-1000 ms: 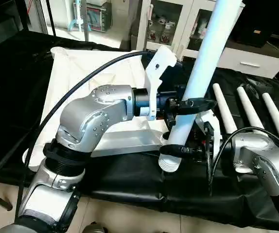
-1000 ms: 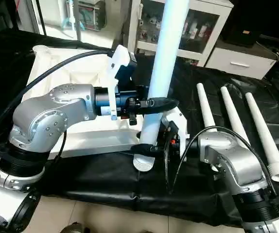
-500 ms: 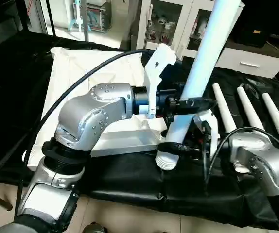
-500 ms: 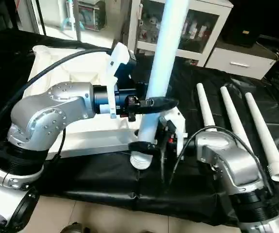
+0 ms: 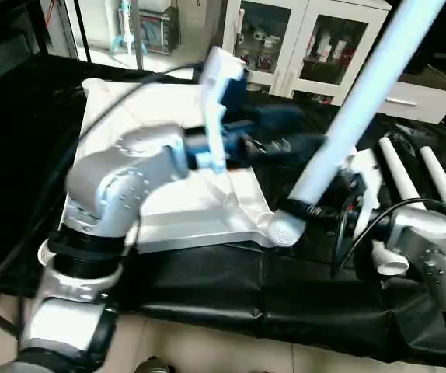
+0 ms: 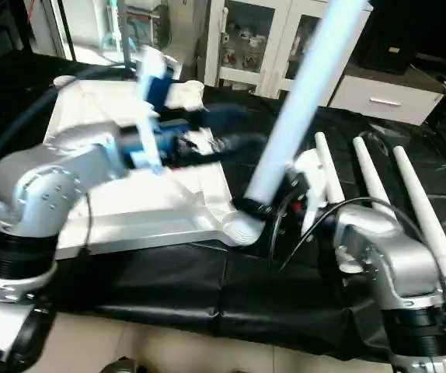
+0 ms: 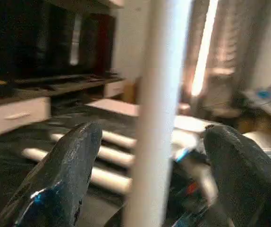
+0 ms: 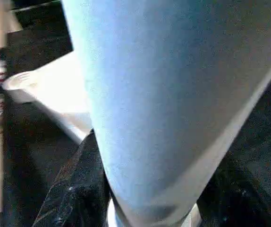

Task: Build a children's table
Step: Pick table leg

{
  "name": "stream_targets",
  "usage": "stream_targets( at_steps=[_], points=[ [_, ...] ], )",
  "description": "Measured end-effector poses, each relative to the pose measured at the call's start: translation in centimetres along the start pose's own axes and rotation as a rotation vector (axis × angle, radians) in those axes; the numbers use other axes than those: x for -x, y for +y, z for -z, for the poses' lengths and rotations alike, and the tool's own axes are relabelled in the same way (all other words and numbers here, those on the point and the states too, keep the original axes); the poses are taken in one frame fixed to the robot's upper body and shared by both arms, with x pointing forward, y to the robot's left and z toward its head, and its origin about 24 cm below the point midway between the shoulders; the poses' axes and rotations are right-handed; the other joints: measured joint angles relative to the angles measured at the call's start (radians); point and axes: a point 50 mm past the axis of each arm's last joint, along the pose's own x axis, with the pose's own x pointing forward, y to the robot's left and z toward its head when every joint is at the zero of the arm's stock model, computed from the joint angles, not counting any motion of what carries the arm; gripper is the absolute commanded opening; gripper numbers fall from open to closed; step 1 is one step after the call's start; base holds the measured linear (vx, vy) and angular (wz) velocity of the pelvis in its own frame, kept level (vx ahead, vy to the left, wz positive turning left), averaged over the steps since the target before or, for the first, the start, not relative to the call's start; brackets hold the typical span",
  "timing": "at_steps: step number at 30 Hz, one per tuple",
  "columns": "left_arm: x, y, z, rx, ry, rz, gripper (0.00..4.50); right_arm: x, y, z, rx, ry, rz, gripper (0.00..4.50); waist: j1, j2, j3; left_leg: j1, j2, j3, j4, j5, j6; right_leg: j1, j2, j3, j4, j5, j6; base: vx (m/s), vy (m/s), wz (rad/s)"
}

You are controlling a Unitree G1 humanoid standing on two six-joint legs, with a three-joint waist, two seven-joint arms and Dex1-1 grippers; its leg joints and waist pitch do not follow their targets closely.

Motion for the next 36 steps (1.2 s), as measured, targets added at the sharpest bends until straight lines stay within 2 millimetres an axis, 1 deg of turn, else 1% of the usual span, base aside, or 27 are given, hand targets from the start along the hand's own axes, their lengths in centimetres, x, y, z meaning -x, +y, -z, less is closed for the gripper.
stream_targets(
  at_steps=[1,2,3,4,5,6,9,11,13,16,18,21,22,25,28,30,31,32,33,35,36],
  points=[
    [0.5,0.6,0.3,-0.023,0.015,-0.049,4.24,0.2,-0.3,-0.1,0.002,-0.001,0.028,1.88,-0.002,0.005,-0.002,0.000,0.000,0.000,0.000,0.000,0.000,0.000,0.000,0.000,0.000,0.000,0.000,0.000,0.000,0.00],
    [0.9,1.1,0.7,-0.066,0.040,-0.092,4.24,0.3,-0.4,-0.1,0.002,-0.004,0.041,1.88,-0.003,0.007,-0.003,0.000,0.000,0.000,0.000,0.000,0.000,0.000,0.000,0.000,0.000,0.000,0.000,0.000,0.000,0.00],
    [1.5,2.0,1.7,-0.126,0.102,-0.156,4.24,0.5,-0.6,-0.2,0.000,-0.010,0.066,1.88,-0.007,0.009,-0.005,0.001,0.000,0.000,-0.001,0.000,0.000,0.001,0.001,0.000,0.000,0.000,0.001,0.000,0.000,0.00],
    [2.0,2.6,2.6,-0.137,0.142,-0.194,4.24,0.8,-0.7,-0.2,-0.003,-0.016,0.081,1.88,-0.009,0.011,-0.005,0.001,0.000,0.000,-0.001,0.000,0.000,0.001,0.001,0.000,0.000,0.000,0.001,0.000,0.000,0.00],
    [2.7,3.2,4.1,-0.212,0.236,-0.229,4.24,1.1,-0.9,-0.1,-0.007,-0.020,0.103,1.88,-0.013,0.010,-0.005,0.001,0.001,0.000,-0.001,0.000,-0.001,0.001,0.001,0.000,0.000,-0.001,0.002,0.000,0.000,0.00],
    [3.2,3.4,5.6,-0.252,0.311,-0.225,4.24,1.3,-0.9,0.0,-0.011,-0.021,0.118,1.88,-0.014,0.010,-0.005,0.001,0.001,0.000,-0.001,0.000,-0.001,0.001,0.001,0.000,0.000,-0.001,0.003,0.000,0.000,0.00],
    [4.0,2.7,10.5,-0.234,0.480,-0.134,4.24,1.8,-1.3,0.0,-0.015,-0.029,0.167,1.88,-0.016,0.008,-0.005,-0.001,0.000,0.000,-0.001,0.000,0.000,-0.002,0.001,0.000,-0.001,-0.001,0.003,0.000,0.000,0.00],
    [3.5,1.3,12.2,-0.220,0.529,0.003,4.24,1.9,-1.6,0.0,-0.016,-0.024,0.200,1.88,-0.014,0.006,-0.005,-0.001,0.000,0.000,-0.001,0.000,0.000,-0.002,0.001,0.000,-0.001,-0.001,0.003,0.000,0.000,0.00],
    [3.2,0.8,12.7,-0.204,0.542,0.064,4.24,2.0,-1.7,0.0,-0.018,-0.014,0.209,1.88,-0.012,0.006,-0.005,-0.001,0.001,0.000,-0.001,0.000,-0.001,-0.002,0.001,0.000,0.000,-0.001,0.003,0.000,0.000,0.00],
    [3.1,0.7,12.7,-0.194,0.543,0.099,4.24,2.6,-1.8,0.3,-0.014,0.014,0.215,1.88,-0.013,0.007,-0.005,0.000,0.001,0.000,-0.001,0.000,-0.001,-0.001,0.001,0.000,0.000,-0.001,0.003,0.000,0.000,0.00],
    [3.0,1.0,13.2,-0.205,0.559,0.097,4.24,2.7,-1.9,0.6,-0.007,0.028,0.228,1.88,-0.015,0.008,-0.004,0.001,0.001,0.000,-0.001,0.000,-0.001,0.000,0.001,0.001,0.000,-0.001,0.003,0.000,0.000,0.00],
    [3.5,1.8,14.4,-0.219,0.634,0.054,4.24,2.4,-1.7,0.8,-0.005,0.032,0.229,1.88,-0.019,0.009,-0.004,0.001,0.001,0.000,-0.001,0.000,-0.001,-0.001,0.001,0.000,0.000,-0.001,0.004,0.000,0.000,0.00],
    [3.6,2.0,14.6,-0.220,0.652,0.043,3.95,2.4,-1.7,0.8,-0.006,0.030,0.230,1.88,-0.020,0.009,-0.004,0.001,0.001,0.000,-0.001,0.000,-0.001,-0.001,0.001,0.000,0.000,0.000,0.004,0.000,0.000,0.00],
    [3.9,2.5,14.8,-0.202,0.664,0.013,3.83,2.0,-1.4,0.8,-0.009,0.023,0.222,1.88,-0.018,0.009,-0.004,0.001,0.001,0.000,-0.002,0.000,-0.001,-0.002,0.001,0.000,-0.001,0.000,0.003,0.000,0.000,0.00],
    [3.9,2.5,14.9,-0.181,0.669,0.006,3.44,1.7,-1.1,1.0,-0.011,0.029,0.207,1.88,-0.016,0.009,-0.004,0.000,0.001,0.000,-0.003,0.000,-0.001,-0.002,0.001,0.000,-0.001,0.000,0.003,0.000,0.000,0.00],
    [4.1,2.6,15.1,-0.162,0.677,0.007,3.41,1.5,-1.0,1.1,-0.011,0.031,0.199,1.88,-0.014,0.009,-0.004,0.000,0.001,0.000,-0.003,0.000,-0.001,-0.002,0.001,0.000,-0.001,0.000,0.003,0.000,0.000,0.00],
    [4.2,2.6,15.2,-0.153,0.683,0.008,3.27,1.6,-1.0,1.2,-0.013,0.033,0.198,1.88,-0.014,0.009,-0.004,0.000,0.001,0.001,-0.003,0.000,-0.001,-0.002,0.001,0.000,-0.001,0.000,0.003,0.000,0.000,0.00],
    [4.3,2.6,15.3,-0.144,0.688,0.010,3.27,1.6,-1.0,1.3,-0.015,0.035,0.198,1.88,-0.015,0.009,-0.004,0.000,0.001,0.001,-0.003,0.000,-0.001,-0.002,0.000,0.000,-0.001,0.000,0.003,0.000,0.000,0.00],
    [4.3,2.6,15.3,-0.139,0.690,0.015,2.99,1.6,-1.0,1.3,-0.016,0.036,0.198,1.88,-0.015,0.009,-0.004,0.000,0.001,0.001,-0.003,0.000,-0.001,-0.002,0.000,0.000,-0.001,0.000,0.003,0.000,0.000,0.00],
    [4.2,2.5,15.3,-0.132,0.690,0.028,3.02,1.6,-0.9,1.3,-0.016,0.036,0.196,1.88,-0.016,0.009,-0.004,0.001,0.001,0.001,-0.003,0.000,-0.001,-0.002,0.000,0.000,-0.001,0.000,0.003,0.000,0.000,0.00],
    [4.2,2.4,15.4,-0.131,0.692,0.031,2.90,1.6,-0.9,1.3,-0.017,0.036,0.195,1.88,-0.016,0.009,-0.004,0.001,0.001,0.001,-0.003,0.000,-0.001,-0.002,0.000,0.000,-0.001,0.000,0.003,0.000,0.000,0.00]
  ],
)
